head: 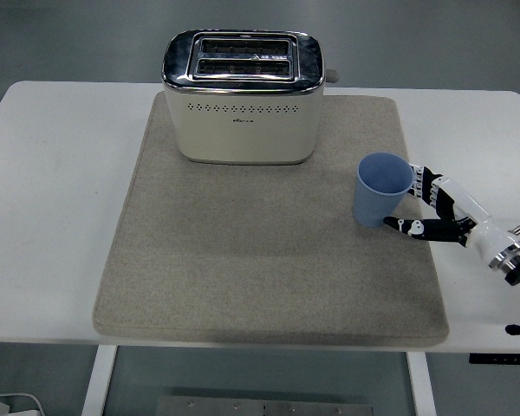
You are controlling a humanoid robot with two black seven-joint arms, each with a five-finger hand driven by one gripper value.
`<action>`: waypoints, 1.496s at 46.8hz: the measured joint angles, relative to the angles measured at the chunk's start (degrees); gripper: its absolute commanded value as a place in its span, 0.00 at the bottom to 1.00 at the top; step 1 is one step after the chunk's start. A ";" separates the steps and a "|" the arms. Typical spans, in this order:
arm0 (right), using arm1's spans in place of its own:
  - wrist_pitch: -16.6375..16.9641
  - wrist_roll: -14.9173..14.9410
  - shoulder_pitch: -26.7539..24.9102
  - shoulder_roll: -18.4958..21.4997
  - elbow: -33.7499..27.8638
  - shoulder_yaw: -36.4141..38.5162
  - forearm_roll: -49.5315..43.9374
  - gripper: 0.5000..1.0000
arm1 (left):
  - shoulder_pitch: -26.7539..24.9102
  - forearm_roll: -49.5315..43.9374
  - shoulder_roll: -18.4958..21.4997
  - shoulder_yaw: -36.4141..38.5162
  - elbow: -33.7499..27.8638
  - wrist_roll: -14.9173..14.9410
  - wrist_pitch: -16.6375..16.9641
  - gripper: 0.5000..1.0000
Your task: Put the water cup in front of the bread machine
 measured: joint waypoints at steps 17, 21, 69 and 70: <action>-0.11 -2.26 2.23 3.49 -1.97 -0.27 0.00 0.83 | 0.00 0.00 0.00 0.00 0.01 -0.01 0.00 1.00; -0.11 -2.27 2.32 4.51 -2.16 -0.36 0.00 0.83 | -0.01 0.00 0.00 0.00 0.01 -0.01 0.00 1.00; -2.06 -6.55 11.36 5.21 -1.12 -8.28 1.03 0.00 | 0.00 0.00 0.00 0.00 0.01 -0.02 0.00 1.00; -2.06 -6.61 11.56 5.13 -0.99 -8.25 1.56 0.00 | 0.00 0.00 0.00 0.00 0.01 -0.02 0.00 1.00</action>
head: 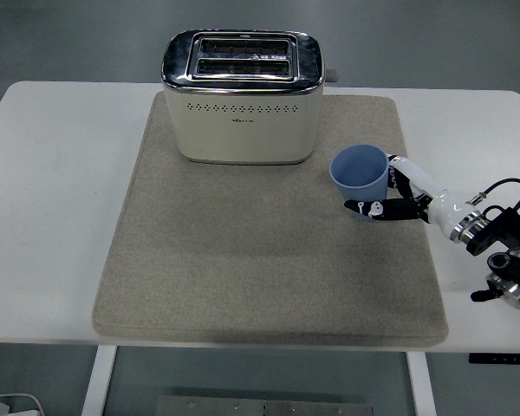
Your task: Put the water cup in front of the bread machine
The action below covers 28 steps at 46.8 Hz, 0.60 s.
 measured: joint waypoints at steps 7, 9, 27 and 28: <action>-0.03 -0.35 1.22 0.08 2.41 0.00 2.98 0.00 | -0.01 0.00 0.00 0.00 0.00 0.02 0.00 1.00; -0.13 -0.87 1.56 0.44 2.92 0.11 3.20 0.00 | 0.00 0.00 0.00 0.00 0.00 0.03 0.00 1.00; -3.98 -3.16 0.90 10.90 4.30 0.07 3.95 0.00 | 0.00 0.00 0.00 0.00 0.00 0.03 0.00 1.00; -4.20 -3.24 0.90 11.75 4.15 0.10 3.96 0.00 | 0.01 0.00 0.00 0.00 0.00 0.03 0.00 1.00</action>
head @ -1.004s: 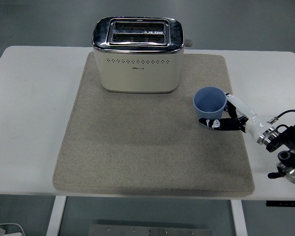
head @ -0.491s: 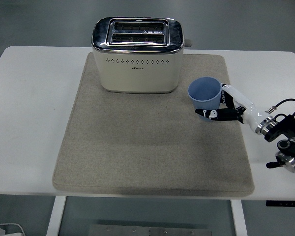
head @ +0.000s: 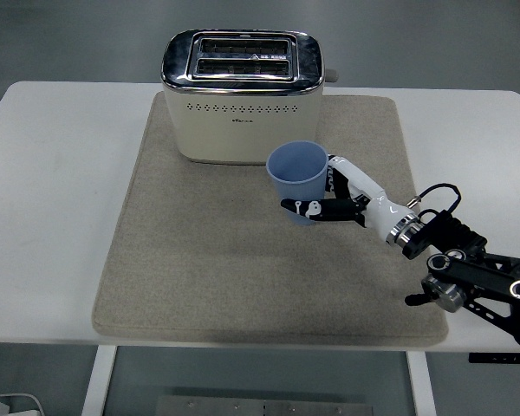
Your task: Put the water cup in front of the bread machine
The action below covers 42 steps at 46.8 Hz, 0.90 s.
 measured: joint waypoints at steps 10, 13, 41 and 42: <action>-1.62 -0.09 0.42 8.99 -4.62 0.50 0.11 0.00 | -0.02 0.00 0.00 0.00 0.00 -0.02 0.00 1.00; -2.03 -0.09 0.61 11.81 -6.98 0.56 0.12 0.00 | 0.00 0.00 0.00 0.00 0.00 -0.02 0.00 1.00; -2.14 0.59 2.72 20.33 -15.36 2.52 0.01 0.00 | -0.01 0.00 0.00 0.00 -0.02 -0.01 0.00 1.00; -2.13 0.57 2.72 20.34 -15.35 2.61 0.01 0.00 | -0.01 0.00 0.00 0.00 -0.02 -0.01 0.00 1.00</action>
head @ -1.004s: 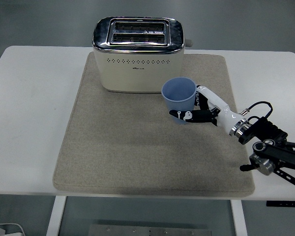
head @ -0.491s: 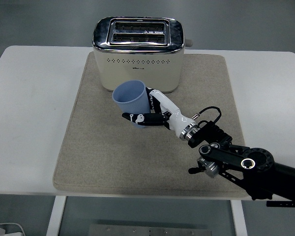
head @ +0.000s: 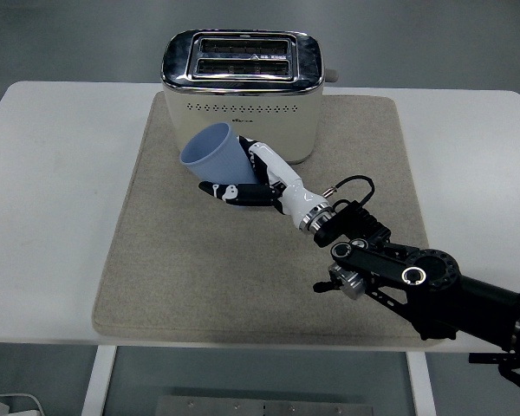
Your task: Put the water cup in front of the bread machine
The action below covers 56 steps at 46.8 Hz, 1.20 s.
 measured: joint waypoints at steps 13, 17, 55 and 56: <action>0.02 -0.03 0.00 0.25 -0.04 0.09 0.01 0.00 | 0.00 0.00 0.00 0.00 0.01 0.00 0.00 1.00; 0.03 -0.03 0.00 0.25 -0.04 0.09 0.01 0.00 | 0.00 0.00 0.00 0.00 0.02 0.00 0.00 1.00; 0.09 -0.12 0.18 0.25 0.01 0.06 0.01 0.00 | 0.00 -0.01 0.00 0.00 0.01 -0.01 0.00 1.00; 0.07 -0.12 0.18 0.25 0.01 0.07 0.01 0.00 | 0.00 -0.02 0.00 0.00 0.01 -0.01 0.00 1.00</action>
